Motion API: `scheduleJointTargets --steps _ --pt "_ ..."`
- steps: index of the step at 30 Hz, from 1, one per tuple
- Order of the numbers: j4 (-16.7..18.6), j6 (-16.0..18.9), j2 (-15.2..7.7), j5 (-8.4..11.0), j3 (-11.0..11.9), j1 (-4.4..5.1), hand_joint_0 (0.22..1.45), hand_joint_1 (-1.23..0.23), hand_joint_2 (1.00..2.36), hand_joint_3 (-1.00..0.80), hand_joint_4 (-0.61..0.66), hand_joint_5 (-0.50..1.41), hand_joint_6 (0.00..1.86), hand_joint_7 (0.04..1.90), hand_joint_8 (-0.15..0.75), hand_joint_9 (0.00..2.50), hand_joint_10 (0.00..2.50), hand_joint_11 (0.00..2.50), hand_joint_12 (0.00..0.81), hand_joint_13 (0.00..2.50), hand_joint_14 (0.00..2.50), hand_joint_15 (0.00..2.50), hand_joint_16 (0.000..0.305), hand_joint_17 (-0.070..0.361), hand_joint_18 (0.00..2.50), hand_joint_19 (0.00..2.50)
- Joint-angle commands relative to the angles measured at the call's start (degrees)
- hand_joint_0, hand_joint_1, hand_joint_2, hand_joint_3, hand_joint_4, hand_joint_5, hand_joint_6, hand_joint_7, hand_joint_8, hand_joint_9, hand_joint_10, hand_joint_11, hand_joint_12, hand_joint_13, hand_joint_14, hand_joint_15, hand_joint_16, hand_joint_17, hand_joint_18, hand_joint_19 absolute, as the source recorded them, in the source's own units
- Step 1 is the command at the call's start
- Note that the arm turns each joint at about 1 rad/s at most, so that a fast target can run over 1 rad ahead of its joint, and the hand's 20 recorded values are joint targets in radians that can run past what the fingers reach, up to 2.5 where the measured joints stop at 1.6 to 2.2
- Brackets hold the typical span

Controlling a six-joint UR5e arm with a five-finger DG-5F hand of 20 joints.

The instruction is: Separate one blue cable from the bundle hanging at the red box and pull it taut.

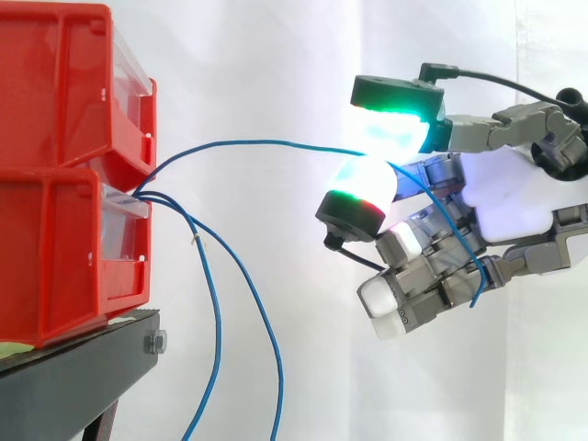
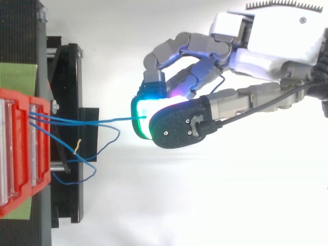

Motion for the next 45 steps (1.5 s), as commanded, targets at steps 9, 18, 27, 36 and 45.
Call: scheduleJointTargets --steps 9,18,27,36,45 --pt "0.7 -0.8 0.0 0.0 -0.3 0.11 0.73 -0.7 1.02 -0.32 -0.21 -0.22 0.96 1.14 0.234 0.95 0.02 0.77 0.293 0.69 0.02 0.4 0.037 0.083 0.48 0.43" --pt "2.1 -1.3 0.0 0.18 -0.3 0.28 0.73 -0.7 1.02 -0.31 -0.19 -0.22 0.96 1.14 0.232 0.94 0.02 0.76 0.293 0.69 0.02 0.41 0.037 0.083 0.48 0.43" --pt "2.2 -1.4 0.0 0.18 -0.3 0.28 0.73 -0.7 1.02 -0.31 -0.18 -0.22 0.96 1.14 0.23 0.93 0.02 0.76 0.294 0.68 0.02 0.41 0.037 0.083 0.46 0.43" --pt "2.2 -1.4 -0.1 0.18 -0.3 0.28 0.72 -0.69 1.02 -0.31 -0.17 -0.22 0.96 1.11 0.23 0.93 0.02 0.75 0.296 0.67 0.02 0.4 0.037 0.083 0.46 0.43" --pt "2.2 -1.4 0.0 0.18 -0.3 0.28 0.72 -0.69 1.02 -0.32 -0.16 -0.23 0.96 1.12 0.233 0.93 0.02 0.76 0.3 0.68 0.02 0.4 0.038 0.085 0.47 0.43"
